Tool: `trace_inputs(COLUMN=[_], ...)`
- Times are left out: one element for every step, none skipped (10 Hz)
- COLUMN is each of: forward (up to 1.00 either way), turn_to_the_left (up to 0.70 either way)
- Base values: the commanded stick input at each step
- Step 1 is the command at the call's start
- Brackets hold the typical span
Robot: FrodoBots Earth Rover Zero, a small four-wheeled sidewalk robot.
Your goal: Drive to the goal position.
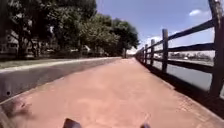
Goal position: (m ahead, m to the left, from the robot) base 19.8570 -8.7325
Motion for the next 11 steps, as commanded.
trace_inputs(forward=[0.7,0.7,0.7,0.7,0.7,0.7,0.7,0.7,0.7,0.7,0.7], turn_to_the_left=[0.0,0.0,0.0,0.0,0.0,-0.3,-0.35,-0.35,-0.35,-0.35,-0.35])
